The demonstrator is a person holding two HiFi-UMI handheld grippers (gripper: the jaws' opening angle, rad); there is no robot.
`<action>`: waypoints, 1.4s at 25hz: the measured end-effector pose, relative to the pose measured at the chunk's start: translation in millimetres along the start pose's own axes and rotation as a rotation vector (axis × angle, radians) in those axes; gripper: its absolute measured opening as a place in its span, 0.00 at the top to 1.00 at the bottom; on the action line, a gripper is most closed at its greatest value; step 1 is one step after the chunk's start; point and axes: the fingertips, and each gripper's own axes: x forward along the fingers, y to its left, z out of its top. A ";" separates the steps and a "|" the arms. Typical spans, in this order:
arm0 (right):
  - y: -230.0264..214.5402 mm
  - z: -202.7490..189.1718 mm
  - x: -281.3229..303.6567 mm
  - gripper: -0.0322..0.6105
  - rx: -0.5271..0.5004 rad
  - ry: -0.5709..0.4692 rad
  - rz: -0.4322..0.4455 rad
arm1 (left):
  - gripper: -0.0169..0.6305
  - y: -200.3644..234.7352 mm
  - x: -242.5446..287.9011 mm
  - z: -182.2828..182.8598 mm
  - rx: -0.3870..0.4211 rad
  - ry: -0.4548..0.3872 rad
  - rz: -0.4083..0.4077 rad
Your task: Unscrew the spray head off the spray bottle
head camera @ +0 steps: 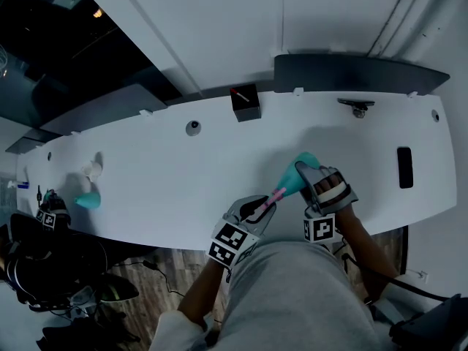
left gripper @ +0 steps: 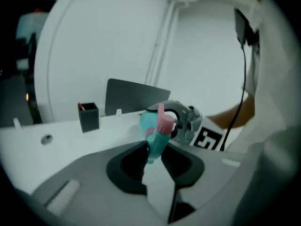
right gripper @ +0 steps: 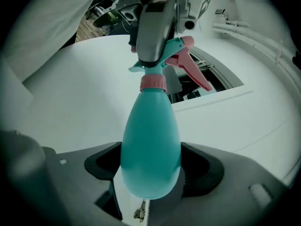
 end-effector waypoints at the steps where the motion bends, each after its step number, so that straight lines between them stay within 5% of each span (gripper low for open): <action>1: -3.4 -1.0 -1.4 0.34 0.004 0.004 -0.031 | 0.84 -0.4 -1.0 2.1 -0.114 -0.035 -0.036; 7: -23.7 -3.1 -5.5 0.34 -0.015 0.003 -0.155 | 0.84 4.1 -5.3 12.7 -0.553 -0.186 -0.187; 14: -28.6 -2.3 -7.4 0.34 -0.033 -0.005 -0.188 | 0.84 4.0 -7.2 13.4 -0.652 -0.213 -0.235; 17: -25.2 -1.9 -6.0 0.34 -0.021 -0.012 -0.165 | 0.84 5.1 -7.1 13.6 -0.622 -0.210 -0.213; 20: -10.7 1.2 -2.2 0.34 0.070 -0.045 -0.044 | 0.82 7.3 -9.2 14.2 -0.479 -0.203 -0.121; 23: 15.2 3.1 1.0 0.34 0.211 -0.086 0.150 | 0.49 2.9 -12.1 9.6 -0.283 -0.148 -0.080; 25: 30.5 1.5 1.4 0.34 0.268 -0.088 0.252 | 0.39 7.0 -18.4 5.1 -0.130 -0.103 -0.015; 27: 42.2 0.8 0.5 0.34 0.313 -0.087 0.341 | 0.37 19.5 -29.7 3.6 0.158 -0.043 0.148; 29: 47.5 2.4 -0.7 0.34 0.359 -0.101 0.399 | 0.37 28.8 -38.2 2.8 0.588 0.061 0.331; 31: 47.8 5.4 -0.7 0.35 0.382 -0.116 0.417 | 0.37 29.1 -33.5 -4.4 0.926 0.170 0.399; 33: 47.1 8.8 0.4 0.36 0.360 -0.118 0.415 | 0.37 28.3 -20.9 -13.5 1.002 0.222 0.373; 35: 45.7 11.8 0.9 0.36 0.304 -0.117 0.397 | 0.37 33.4 -11.4 -18.9 0.950 0.239 0.355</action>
